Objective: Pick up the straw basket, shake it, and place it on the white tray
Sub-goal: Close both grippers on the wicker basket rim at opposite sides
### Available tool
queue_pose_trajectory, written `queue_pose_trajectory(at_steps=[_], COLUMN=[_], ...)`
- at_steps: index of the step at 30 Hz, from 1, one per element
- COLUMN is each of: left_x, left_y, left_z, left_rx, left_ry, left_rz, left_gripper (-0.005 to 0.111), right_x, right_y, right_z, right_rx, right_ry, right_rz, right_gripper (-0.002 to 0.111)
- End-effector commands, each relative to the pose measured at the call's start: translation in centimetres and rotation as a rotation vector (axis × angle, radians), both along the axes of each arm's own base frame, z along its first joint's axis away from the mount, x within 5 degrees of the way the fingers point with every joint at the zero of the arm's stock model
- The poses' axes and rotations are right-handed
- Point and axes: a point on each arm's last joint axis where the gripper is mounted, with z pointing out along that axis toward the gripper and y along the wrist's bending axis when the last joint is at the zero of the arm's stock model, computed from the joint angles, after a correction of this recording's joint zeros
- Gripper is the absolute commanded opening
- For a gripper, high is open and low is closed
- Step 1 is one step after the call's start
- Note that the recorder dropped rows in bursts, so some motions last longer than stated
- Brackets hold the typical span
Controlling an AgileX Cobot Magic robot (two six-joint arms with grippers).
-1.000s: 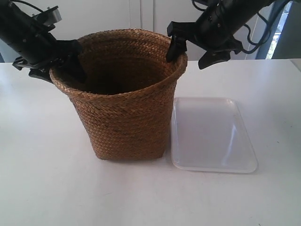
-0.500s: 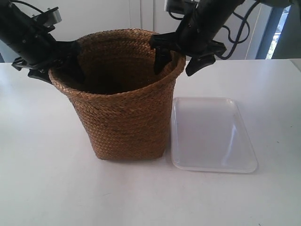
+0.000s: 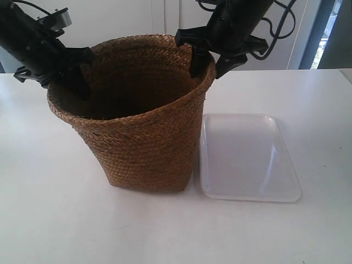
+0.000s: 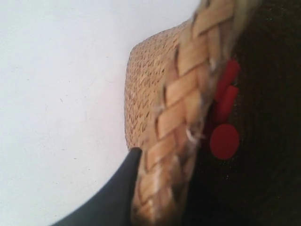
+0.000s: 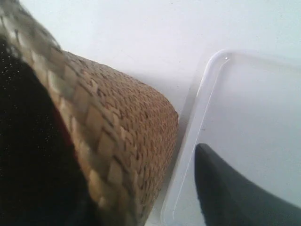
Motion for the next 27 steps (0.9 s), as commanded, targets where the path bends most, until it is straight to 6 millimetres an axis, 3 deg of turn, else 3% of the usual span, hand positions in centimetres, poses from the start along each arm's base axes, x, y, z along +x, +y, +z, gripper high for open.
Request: queue_pose_trajectory(at_steps=[1,5,11,13,19,27], left_x=[-0.13,-0.13,-0.24,-0.29,-0.28,-0.22], left_y=[-0.28,-0.50,-0.62,-0.59,-0.59,-0.58], left_z=[0.34,0.75,1.03,0.99,0.99,1.01], left_rx=[-0.014,-0.047,-0.061,-0.057,-0.057,-0.057], left_ry=[-0.004,-0.022,-0.027,-0.022,-0.023,-0.029], left_rz=[-0.013,-0.002,-0.002,-0.005,-0.005,-0.001], left_gripper=[0.002,0.000,0.000,0.000,0.000,0.000], right_x=[-0.10,-0.10,-0.10,-0.10,-0.12,-0.16], right_y=[-0.06,-0.06,-0.06,-0.06,-0.01,0.19], right_z=[0.34,0.34,0.34,0.34,0.35,0.40], right_rx=[-0.005,-0.013,-0.013,-0.013,0.006,0.039], right_ry=[-0.004,-0.011,-0.010,-0.010,0.002,0.015], right_rz=[-0.006,0.015,0.013,0.013,-0.018,-0.039], right_gripper=[0.023,0.000,0.001,0.009,0.055,0.059])
